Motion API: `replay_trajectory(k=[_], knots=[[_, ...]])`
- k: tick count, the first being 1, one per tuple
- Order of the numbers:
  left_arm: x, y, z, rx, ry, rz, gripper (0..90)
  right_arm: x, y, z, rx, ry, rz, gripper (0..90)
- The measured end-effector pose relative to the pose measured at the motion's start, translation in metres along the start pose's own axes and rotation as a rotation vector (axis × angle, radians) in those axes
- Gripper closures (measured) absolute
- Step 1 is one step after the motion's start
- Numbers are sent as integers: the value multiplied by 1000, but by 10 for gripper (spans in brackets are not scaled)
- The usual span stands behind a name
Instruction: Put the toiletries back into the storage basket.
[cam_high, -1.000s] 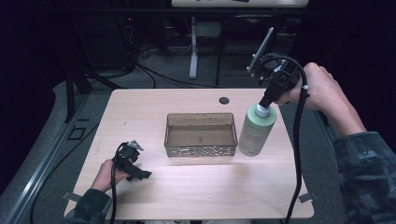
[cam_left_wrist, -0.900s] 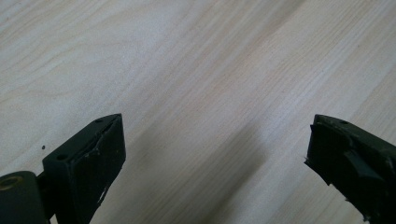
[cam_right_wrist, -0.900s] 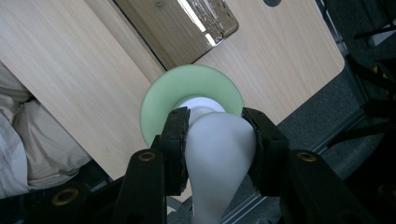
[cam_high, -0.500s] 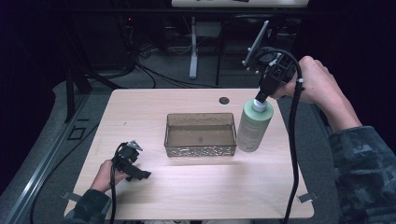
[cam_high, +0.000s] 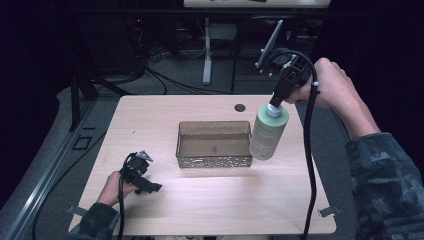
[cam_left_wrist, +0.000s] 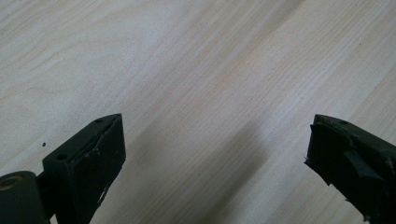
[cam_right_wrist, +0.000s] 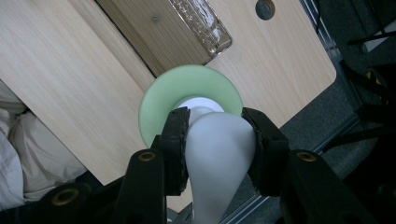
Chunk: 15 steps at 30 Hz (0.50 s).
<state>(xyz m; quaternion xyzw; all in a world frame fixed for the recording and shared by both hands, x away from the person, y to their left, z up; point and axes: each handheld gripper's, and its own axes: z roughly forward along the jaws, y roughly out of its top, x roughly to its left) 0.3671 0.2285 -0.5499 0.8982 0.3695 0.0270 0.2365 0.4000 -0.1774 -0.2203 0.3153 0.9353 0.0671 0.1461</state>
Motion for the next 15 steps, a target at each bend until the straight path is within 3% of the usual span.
replay_trajectory(k=[15], knots=[[0,0,0,1,0,3,44,0,9,-7,-20,-12,-4,629]])
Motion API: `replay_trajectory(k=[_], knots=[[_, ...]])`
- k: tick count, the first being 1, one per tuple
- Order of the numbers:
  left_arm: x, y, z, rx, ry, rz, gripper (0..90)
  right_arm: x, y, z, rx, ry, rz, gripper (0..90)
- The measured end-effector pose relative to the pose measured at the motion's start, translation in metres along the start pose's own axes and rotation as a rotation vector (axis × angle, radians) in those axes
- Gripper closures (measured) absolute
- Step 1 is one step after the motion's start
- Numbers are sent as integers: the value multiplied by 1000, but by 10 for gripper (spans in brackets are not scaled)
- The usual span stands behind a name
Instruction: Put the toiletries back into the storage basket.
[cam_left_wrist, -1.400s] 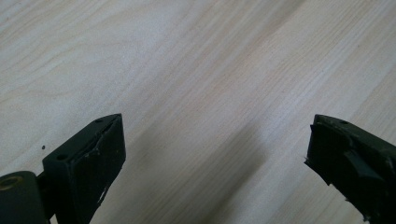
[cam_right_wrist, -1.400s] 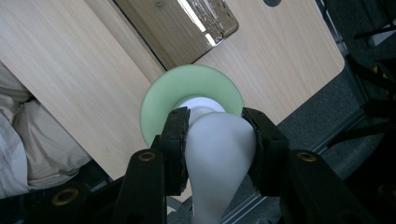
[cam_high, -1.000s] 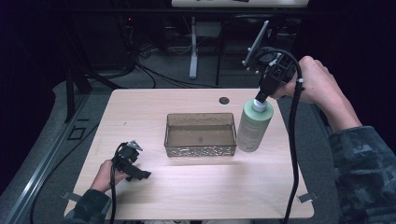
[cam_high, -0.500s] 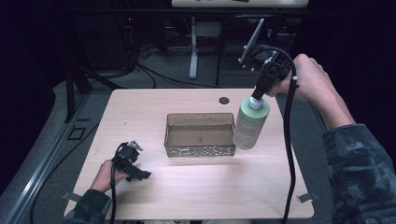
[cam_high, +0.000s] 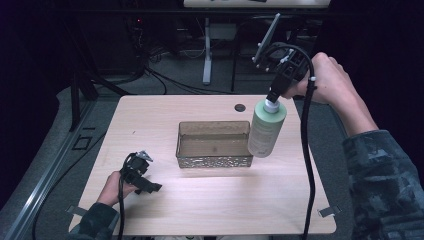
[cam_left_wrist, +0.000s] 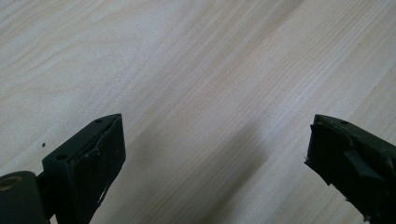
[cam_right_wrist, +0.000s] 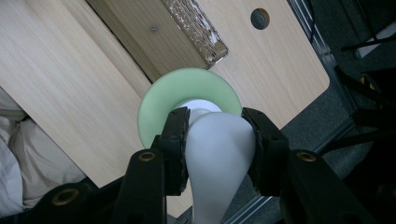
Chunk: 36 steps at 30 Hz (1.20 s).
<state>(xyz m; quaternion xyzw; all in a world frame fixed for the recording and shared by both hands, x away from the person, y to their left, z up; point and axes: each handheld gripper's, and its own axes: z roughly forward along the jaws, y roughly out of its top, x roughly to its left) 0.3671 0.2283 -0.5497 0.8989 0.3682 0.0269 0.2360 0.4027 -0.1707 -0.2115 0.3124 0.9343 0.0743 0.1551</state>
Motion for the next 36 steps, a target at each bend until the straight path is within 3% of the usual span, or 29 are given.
replay_trajectory(k=[36], knots=[[0,0,1,0,-1,5,44,2,24,8,-9,-13,-10,629]])
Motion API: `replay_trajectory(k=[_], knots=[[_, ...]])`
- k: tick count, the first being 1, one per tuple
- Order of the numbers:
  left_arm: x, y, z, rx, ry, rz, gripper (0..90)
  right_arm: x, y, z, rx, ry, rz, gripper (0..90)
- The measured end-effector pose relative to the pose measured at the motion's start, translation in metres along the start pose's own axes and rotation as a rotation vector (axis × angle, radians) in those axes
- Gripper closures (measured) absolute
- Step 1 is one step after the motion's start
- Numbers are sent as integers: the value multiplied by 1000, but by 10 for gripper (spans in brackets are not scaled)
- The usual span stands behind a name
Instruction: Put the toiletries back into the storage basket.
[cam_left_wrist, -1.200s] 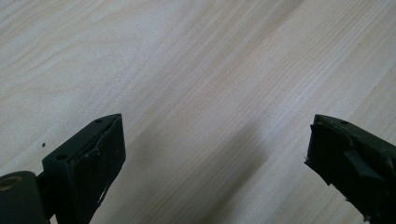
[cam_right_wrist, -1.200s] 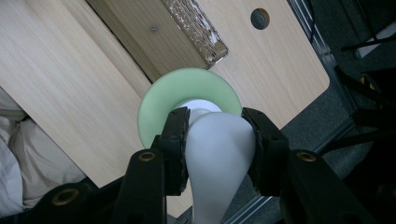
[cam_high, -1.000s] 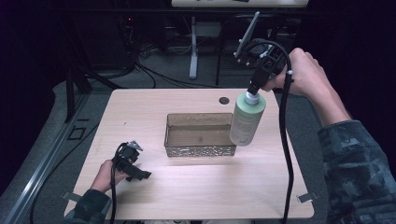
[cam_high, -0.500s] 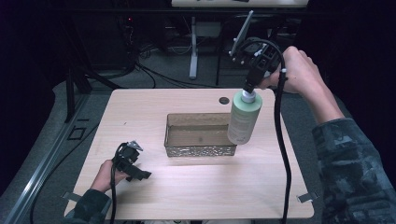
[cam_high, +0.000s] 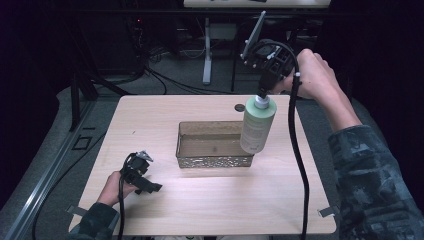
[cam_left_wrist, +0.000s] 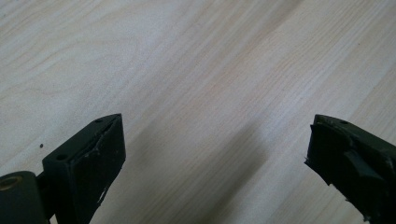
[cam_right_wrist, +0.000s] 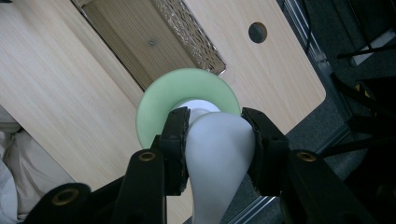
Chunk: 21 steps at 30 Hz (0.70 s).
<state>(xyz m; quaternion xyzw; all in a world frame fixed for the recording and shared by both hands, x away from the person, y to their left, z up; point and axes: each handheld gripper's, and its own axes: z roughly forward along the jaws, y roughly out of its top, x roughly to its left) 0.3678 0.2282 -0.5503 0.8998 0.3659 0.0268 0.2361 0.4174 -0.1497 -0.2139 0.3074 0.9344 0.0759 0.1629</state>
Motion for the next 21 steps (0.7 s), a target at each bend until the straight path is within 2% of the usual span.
replay_trajectory(k=[21], knots=[[0,0,0,3,2,1,44,2,12,6,-25,-6,0,630]])
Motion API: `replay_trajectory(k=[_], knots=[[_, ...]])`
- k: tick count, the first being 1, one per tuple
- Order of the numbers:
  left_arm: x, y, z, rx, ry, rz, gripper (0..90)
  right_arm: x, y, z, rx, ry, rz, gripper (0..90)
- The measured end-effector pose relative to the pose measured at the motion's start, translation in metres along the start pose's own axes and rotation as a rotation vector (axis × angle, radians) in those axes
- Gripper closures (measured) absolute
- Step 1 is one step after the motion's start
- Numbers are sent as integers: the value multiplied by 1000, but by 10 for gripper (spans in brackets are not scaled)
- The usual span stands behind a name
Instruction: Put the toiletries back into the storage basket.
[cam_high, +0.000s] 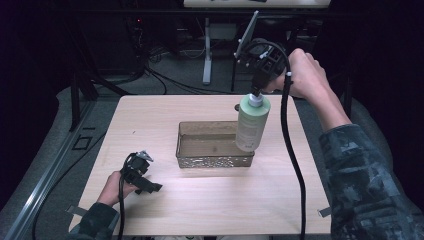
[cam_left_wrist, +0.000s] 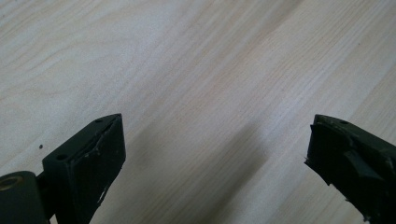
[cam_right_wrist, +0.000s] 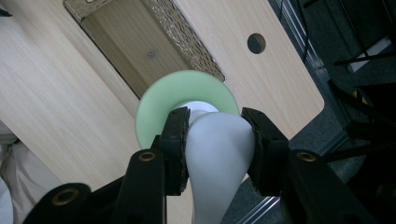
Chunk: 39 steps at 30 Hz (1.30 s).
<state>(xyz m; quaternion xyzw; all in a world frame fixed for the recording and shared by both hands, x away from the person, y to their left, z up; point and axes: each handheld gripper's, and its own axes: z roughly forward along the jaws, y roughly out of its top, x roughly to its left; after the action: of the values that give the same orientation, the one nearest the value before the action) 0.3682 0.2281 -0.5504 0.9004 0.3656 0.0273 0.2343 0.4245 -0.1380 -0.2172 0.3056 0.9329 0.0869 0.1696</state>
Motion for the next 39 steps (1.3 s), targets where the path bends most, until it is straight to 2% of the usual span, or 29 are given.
replay_trajectory(k=[39], knots=[[0,1,0,-1,-6,-4,45,7,19,27,-21,24,-3,630]])
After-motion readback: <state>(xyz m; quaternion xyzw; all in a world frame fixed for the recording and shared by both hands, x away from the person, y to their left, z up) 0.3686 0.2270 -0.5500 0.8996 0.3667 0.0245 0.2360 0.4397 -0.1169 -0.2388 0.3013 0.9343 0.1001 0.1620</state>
